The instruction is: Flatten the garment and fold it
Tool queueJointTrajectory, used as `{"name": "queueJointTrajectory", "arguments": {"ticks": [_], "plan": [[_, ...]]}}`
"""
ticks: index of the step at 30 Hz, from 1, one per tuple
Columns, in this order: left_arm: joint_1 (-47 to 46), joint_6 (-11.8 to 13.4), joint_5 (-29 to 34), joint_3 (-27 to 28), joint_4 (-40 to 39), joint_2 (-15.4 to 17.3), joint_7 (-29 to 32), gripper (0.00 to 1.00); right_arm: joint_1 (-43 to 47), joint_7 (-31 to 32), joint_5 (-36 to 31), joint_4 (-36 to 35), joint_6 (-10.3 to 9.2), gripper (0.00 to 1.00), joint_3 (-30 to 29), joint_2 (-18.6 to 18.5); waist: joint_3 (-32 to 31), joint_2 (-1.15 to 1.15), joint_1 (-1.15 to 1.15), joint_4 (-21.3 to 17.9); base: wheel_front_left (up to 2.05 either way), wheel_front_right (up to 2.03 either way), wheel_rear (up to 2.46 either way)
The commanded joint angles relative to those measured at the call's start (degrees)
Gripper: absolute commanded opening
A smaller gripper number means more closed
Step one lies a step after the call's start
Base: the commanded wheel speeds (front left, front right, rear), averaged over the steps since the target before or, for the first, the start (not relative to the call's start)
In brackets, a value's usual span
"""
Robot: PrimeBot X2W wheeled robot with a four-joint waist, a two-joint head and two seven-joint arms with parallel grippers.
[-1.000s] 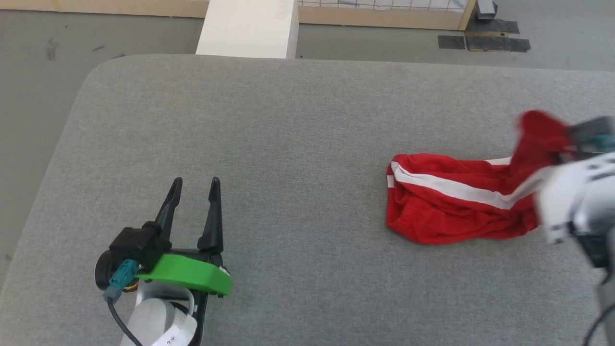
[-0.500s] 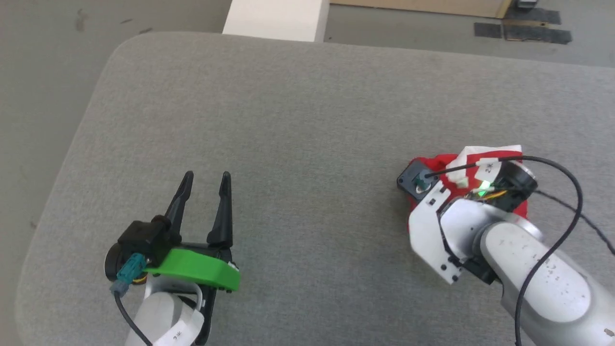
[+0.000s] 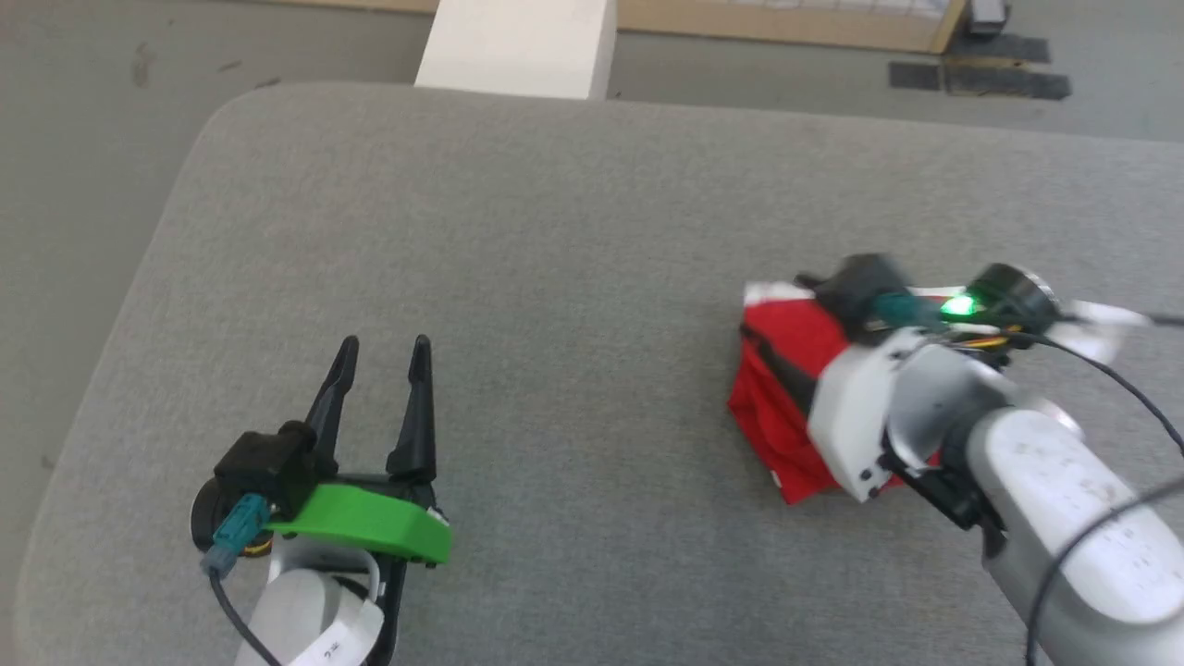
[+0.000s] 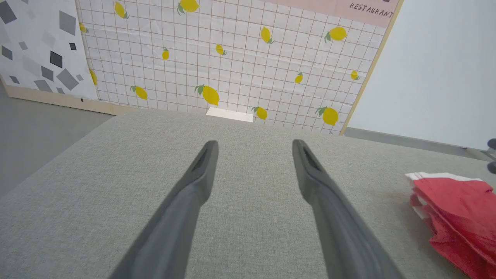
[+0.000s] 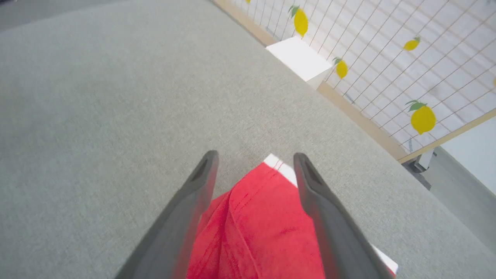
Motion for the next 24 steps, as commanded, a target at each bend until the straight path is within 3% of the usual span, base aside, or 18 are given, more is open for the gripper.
{"name": "queueJointTrajectory", "arguments": {"ticks": [1,5,14,24], "plan": [[0.82,0.27,0.0,0.39,0.1,-0.09,-0.26,1.0,2.29,-2.26,-0.48,-1.11,-0.09,1.0,-2.3,0.99,-1.9,0.0,0.0,-2.01,0.0,0.0,0.0],[1.7,0.19,0.48,0.75,0.07,-0.09,-0.26,1.0,7.96,-8.92,-2.23,-4.56,-0.09,1.0,-10.57,3.86,-3.37,0.0,0.0,-3.94,0.0,0.0,0.0],[2.71,0.39,0.51,1.11,0.31,-0.09,-0.26,1.0,20.97,-26.82,-6.27,-7.92,-0.09,1.0,-29.64,14.7,-6.1,0.0,0.0,-7.94,0.0,0.0,0.0],[4.24,0.76,0.82,1.15,0.54,-0.09,-0.26,1.0,27.77,-35.83,-8.81,-4.92,-0.09,1.0,-34.44,17.39,-8.45,0.0,0.0,-10.45,0.0,0.0,0.0]]}}
